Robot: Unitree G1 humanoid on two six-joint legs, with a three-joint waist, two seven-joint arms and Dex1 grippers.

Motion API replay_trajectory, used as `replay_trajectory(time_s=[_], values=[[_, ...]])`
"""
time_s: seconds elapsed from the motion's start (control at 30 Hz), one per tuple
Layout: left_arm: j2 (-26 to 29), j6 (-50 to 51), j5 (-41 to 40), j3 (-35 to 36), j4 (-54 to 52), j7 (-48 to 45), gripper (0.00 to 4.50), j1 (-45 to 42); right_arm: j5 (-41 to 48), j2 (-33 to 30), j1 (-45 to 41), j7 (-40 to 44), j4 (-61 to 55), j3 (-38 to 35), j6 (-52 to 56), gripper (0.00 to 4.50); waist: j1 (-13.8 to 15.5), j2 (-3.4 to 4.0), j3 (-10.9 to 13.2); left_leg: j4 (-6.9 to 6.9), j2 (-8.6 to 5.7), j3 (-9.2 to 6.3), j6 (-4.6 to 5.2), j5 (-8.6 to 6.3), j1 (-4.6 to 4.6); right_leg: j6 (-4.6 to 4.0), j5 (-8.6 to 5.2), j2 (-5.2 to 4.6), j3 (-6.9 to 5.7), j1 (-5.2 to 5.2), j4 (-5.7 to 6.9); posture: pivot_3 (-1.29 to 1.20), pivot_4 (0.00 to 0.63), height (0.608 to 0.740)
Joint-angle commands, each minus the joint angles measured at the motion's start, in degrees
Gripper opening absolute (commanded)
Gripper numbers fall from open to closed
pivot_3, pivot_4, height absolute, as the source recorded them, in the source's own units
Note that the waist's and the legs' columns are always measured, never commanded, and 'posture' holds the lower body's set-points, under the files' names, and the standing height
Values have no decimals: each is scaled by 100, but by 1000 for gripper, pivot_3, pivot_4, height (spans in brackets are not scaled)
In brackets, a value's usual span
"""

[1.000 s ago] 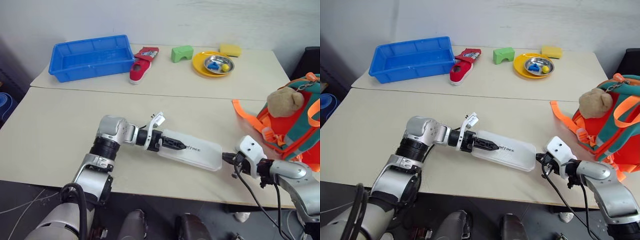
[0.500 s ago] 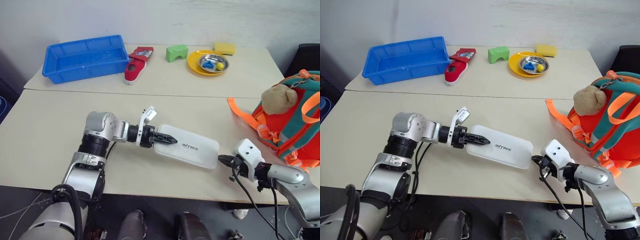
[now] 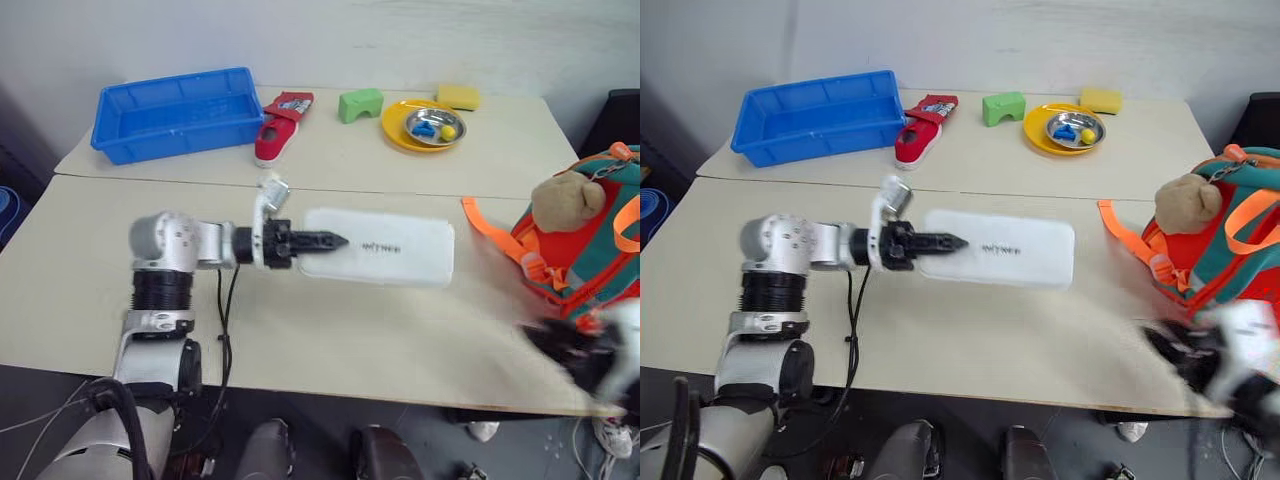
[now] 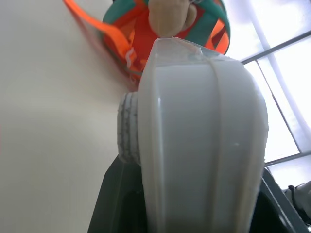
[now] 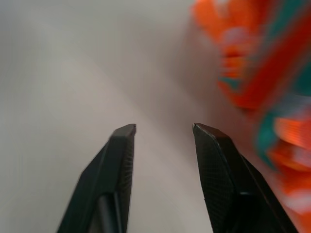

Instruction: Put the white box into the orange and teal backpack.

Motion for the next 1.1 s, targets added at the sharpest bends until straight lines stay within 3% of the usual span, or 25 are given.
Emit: replay_trajectory(time_s=[0.03, 0.17, 0.3, 0.5, 0.7, 0.93, 1.1], values=[[59, -205, -354, 164, -362, -61, 1257, -39, 753, -308, -281, -244, 216, -636, 354, 3169, -42, -7, 6, -3, 0, 0, 1, -1, 18, 0, 0, -1, 0, 17, -2, 0, 150, 740], [169, -455, -368, 164, -389, -20, 1257, -152, 994, -537, -1037, -734, 725, -374, 497, 4470, -93, -11, 10, -25, 1, -1, -6, -12, 65, -1, -1, 2, 1, 60, -20, 0, 150, 740], [197, -700, -344, 95, -376, 44, 1257, -213, 1191, -491, -2017, -1234, 940, 487, 602, 4470, -137, -9, 11, -29, 4, -1, -10, -11, 57, 0, -1, 6, 1, 52, -27, 0, 150, 740], [211, -922, -365, 98, -449, 178, 1257, -191, 560, -461, -3165, -1489, 1837, 1577, 33, 4470, -136, -7, 13, -14, 4, -1, -8, -10, 35, 2, -3, 6, 1, 38, -25, 0, 150, 740], [202, -1286, -461, 371, -481, 351, 1257, -177, 162, -488, -3553, -1180, 2193, 2105, -514, 2497, -134, -7, 13, -14, 3, -1, -5, -10, 31, 3, -3, 5, 0, 32, -24, 0, 150, 740], [392, -1769, -378, 517, -296, 382, 1257, -245, 717, -673, -3636, -459, 1691, 2435, -262, 125, -152, -7, 13, -10, 5, 1, -5, -9, 23, 3, -3, 6, 0, 24, -20, 0, 150, 740], [577, -2634, -262, 567, -8, 163, 1257, -374, 1840, -848, -3574, 6, 633, 2764, 303, 53, -152, -6, 14, -12, 12, 0, -8, -9, 17, 3, -3, 10, -1, 13, -16, 0, 150, 740]])
